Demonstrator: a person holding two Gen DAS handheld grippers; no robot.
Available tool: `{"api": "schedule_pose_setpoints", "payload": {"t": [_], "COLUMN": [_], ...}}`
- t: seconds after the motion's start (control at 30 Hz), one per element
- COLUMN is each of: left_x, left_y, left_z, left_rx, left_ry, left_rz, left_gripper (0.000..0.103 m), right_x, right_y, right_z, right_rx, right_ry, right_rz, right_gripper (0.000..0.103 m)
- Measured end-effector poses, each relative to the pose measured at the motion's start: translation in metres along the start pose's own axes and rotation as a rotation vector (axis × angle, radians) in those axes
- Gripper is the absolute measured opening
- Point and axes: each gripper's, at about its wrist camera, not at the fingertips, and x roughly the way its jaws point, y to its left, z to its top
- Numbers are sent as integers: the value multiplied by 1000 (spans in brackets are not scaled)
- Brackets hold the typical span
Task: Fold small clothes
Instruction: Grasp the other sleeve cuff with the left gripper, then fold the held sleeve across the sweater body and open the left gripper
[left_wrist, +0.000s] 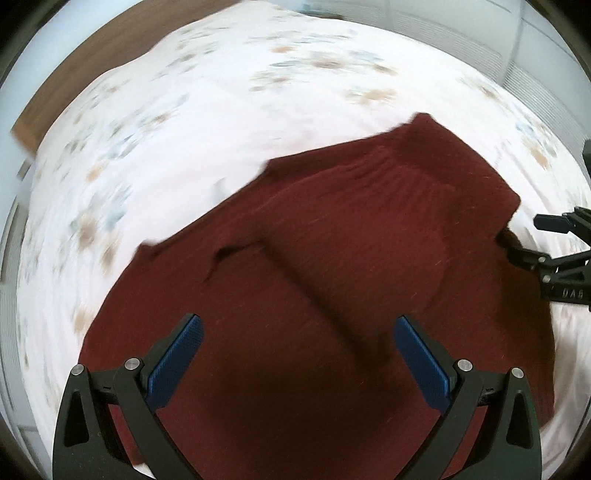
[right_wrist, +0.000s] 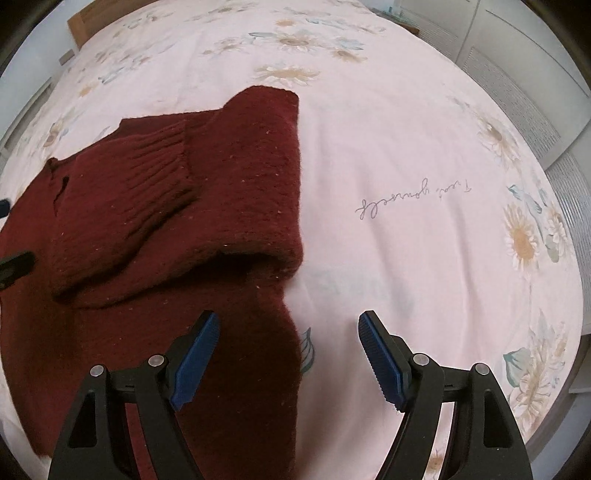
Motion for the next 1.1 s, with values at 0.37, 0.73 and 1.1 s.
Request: {"api": "schedule_pose_setpoints", "payload": {"t": [0.37, 0.73, 1.1], "left_x": [56, 90, 34], "left_y": [-75, -65, 16], "left_z": [36, 50, 18], "left_rx": [202, 115, -148], "left_ry": [67, 124, -37], "left_rz": [17, 17, -28], "left_gripper": [102, 18, 14], "right_x": [14, 23, 28], "right_y": [-17, -11, 18], "right_z": [-4, -1, 24], "right_rx": [24, 34, -33], "right_ry": [20, 0, -38], "right_rz": [24, 27, 30], "right_gripper": [79, 79, 20]}}
